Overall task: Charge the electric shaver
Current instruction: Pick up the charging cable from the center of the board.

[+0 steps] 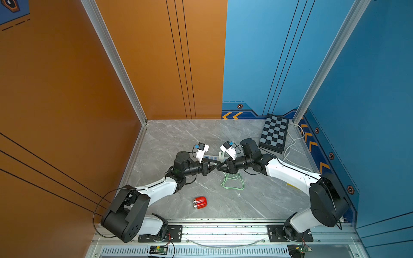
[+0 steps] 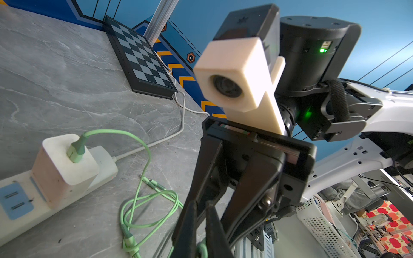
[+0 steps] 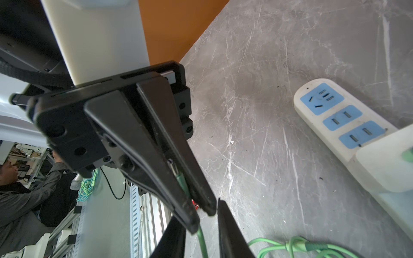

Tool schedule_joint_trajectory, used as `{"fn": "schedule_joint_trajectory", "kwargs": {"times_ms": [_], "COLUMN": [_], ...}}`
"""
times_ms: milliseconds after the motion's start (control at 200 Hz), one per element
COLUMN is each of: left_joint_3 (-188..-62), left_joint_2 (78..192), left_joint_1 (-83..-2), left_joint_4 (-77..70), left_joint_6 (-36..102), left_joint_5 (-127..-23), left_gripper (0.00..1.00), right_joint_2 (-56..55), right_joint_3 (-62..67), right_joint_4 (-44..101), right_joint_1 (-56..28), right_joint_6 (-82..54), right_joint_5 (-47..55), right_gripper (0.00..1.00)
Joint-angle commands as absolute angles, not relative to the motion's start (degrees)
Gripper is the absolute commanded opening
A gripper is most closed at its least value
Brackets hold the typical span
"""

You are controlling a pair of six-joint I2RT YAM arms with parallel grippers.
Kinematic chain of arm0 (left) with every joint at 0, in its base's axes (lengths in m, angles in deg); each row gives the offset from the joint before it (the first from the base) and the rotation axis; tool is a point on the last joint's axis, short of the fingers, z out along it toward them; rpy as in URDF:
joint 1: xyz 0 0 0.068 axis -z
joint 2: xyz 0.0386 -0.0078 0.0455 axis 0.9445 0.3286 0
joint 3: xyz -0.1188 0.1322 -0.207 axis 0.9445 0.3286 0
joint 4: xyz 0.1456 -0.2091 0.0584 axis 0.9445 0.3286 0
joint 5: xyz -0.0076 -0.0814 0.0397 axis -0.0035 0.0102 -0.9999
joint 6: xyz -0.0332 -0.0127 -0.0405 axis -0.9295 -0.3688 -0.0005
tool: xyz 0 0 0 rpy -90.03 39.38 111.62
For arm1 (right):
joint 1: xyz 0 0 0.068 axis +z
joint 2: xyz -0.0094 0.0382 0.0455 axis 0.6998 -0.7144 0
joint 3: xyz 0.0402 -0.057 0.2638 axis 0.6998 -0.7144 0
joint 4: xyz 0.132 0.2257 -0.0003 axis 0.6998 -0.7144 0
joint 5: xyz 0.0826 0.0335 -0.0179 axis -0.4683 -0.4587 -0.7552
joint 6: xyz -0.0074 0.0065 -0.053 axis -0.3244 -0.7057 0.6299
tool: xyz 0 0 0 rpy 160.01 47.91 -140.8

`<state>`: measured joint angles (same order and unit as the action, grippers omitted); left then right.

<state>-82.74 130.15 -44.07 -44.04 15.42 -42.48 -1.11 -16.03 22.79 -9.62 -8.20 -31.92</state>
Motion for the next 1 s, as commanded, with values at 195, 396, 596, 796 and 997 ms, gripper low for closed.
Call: {"fn": "schedule_joint_trajectory", "kwargs": {"times_ms": [195, 396, 596, 796, 997], "left_joint_3": [-82.65, -82.12, -80.7, -79.47, -79.67], "left_joint_2": [130.94, 131.49, 130.25, 127.32, 127.52], "left_joint_1": [-43.32, -43.31, -45.18, -48.37, -48.65], "left_joint_4": [-44.99, -44.99, -44.99, -44.99, -44.99], "left_joint_6": [15.41, 15.85, 15.55, 15.31, 15.25], "left_joint_5": [-41.35, -41.66, -42.95, -43.16, -42.58], "left_gripper": [0.0, 0.0, 0.12, 0.22, 0.12], "right_joint_2": [-1.94, -1.65, -1.09, -0.47, -0.31], "right_joint_3": [-14.44, -15.7, -15.81, -16.57, -16.79], "right_joint_4": [28.55, 31.9, 30.12, 26.06, 24.82], "right_joint_1": [-8.86, -8.73, -8.75, -8.64, -8.07], "right_joint_6": [-10.38, -12.68, -12.05, -10.03, -9.35], "right_joint_5": [-34.05, -34.36, -34.36, -33.92, -33.4], "right_gripper": [0.14, 0.0, 0.0, 0.0, 0.0]}}
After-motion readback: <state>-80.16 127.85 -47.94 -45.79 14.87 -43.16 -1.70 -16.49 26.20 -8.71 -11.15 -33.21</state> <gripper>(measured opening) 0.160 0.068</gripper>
